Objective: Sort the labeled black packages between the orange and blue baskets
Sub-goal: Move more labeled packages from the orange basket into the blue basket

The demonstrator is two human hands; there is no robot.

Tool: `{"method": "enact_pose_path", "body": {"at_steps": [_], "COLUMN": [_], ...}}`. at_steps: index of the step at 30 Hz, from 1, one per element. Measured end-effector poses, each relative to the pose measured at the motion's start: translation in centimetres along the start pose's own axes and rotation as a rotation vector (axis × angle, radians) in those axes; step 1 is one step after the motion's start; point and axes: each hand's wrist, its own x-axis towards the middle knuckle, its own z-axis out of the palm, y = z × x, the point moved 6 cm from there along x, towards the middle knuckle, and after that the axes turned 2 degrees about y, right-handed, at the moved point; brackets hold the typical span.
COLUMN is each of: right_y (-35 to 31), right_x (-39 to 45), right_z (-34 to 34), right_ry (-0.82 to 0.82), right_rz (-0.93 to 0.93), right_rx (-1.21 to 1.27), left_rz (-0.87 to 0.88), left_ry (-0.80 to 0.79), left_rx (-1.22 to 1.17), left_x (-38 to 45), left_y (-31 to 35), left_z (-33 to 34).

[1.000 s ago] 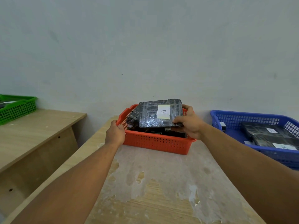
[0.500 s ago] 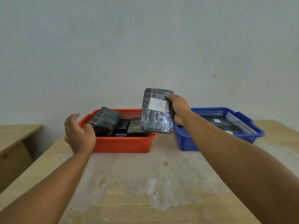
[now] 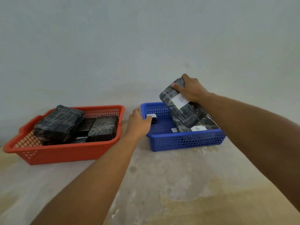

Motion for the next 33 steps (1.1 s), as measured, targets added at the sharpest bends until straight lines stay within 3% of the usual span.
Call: {"method": "enact_pose_path", "body": {"at_steps": [6, 13, 20, 26, 33], "right_y": [4.1, 6.1, 6.1, 8.4, 11.6], "right_x": [3.2, 3.0, -1.6, -3.9, -4.5], "right_z": [3.6, 7.1, 4.4, 4.1, 4.0], "right_ry": [-0.304, -0.315, -0.488, -0.403, -0.345], "right_rz": [-0.131, -0.251, -0.132, -0.201, -0.068], "right_rx": [-0.134, -0.233, -0.529, -0.447, -0.306], "left_rz": [-0.016, -0.009, -0.044, -0.053, -0.056], "left_ry": [-0.064, -0.053, -0.066, -0.065, -0.063], "left_rx": [-0.049, -0.08, -0.05, -0.026, -0.022], "left_x": [0.8, 0.5, 0.0, -0.4, 0.0], "left_y": [-1.7, -1.9, -1.6, -1.3, -1.5], "left_z": [3.7, 3.5, 3.2, 2.9, 3.0]}}
